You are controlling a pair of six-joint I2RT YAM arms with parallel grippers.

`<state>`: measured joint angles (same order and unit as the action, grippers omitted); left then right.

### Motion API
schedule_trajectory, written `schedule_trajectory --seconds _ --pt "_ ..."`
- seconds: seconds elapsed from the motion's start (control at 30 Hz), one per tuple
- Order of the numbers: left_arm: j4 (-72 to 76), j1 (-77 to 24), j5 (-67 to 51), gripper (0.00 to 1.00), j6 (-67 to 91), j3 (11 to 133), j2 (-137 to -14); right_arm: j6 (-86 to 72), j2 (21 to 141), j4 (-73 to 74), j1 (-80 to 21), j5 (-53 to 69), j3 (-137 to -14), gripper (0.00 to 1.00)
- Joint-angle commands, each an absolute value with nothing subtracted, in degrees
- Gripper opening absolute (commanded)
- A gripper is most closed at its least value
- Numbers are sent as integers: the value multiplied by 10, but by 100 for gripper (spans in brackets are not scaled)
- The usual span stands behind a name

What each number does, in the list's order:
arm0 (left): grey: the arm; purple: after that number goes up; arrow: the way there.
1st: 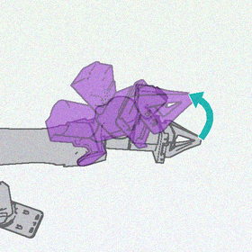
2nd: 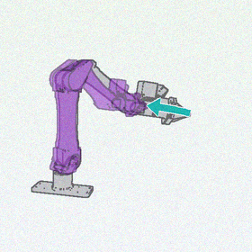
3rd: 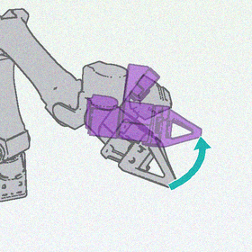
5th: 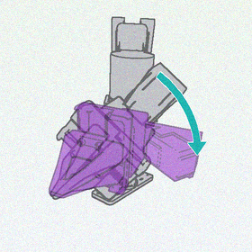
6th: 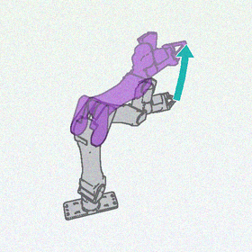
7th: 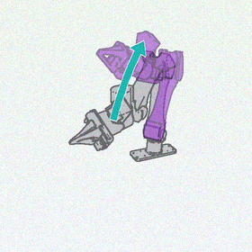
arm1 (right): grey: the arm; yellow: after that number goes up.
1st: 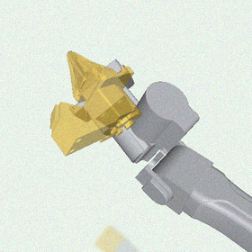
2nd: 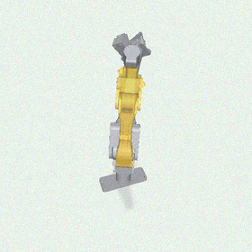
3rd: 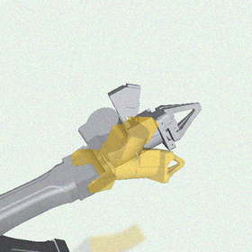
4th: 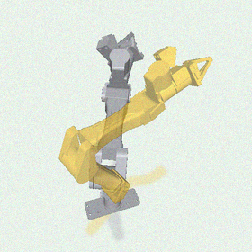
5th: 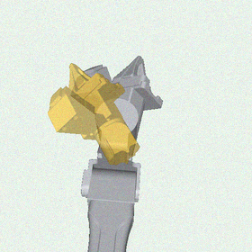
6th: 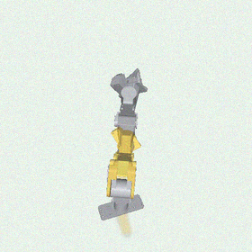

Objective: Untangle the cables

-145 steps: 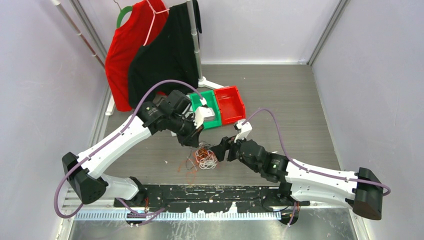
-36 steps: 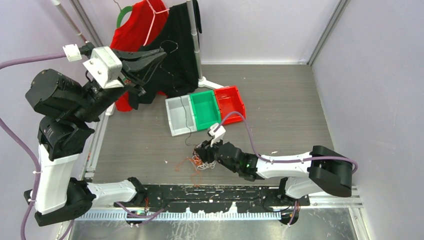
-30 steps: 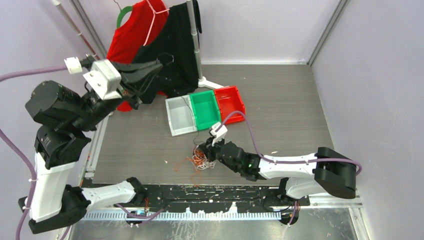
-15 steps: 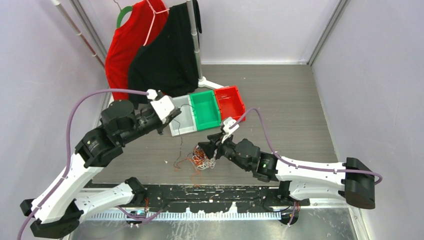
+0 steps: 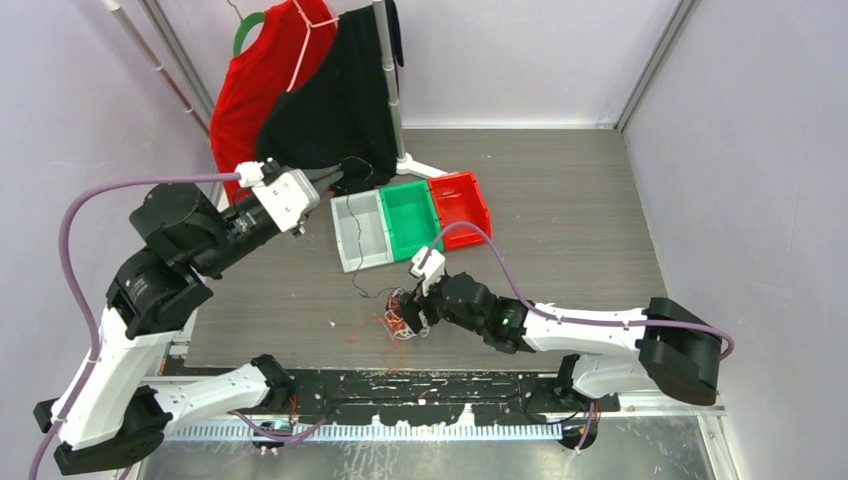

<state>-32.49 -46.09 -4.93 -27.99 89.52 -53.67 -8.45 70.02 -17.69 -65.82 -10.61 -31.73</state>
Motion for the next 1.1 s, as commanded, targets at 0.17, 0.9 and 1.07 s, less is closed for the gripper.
schedule_trajectory --seconds 0.17,0.9,1.07 --pt "-309 -463 -47 0 -316 955 -546 -67 767 -229 -604 -41 -381 60" --pt "-370 -463 -66 44 -197 662 -480 -136 683 -254 -604 39 -399 1" --pt "-419 -462 -136 63 -177 672 -519 -141 675 -243 -604 53 -410 1"
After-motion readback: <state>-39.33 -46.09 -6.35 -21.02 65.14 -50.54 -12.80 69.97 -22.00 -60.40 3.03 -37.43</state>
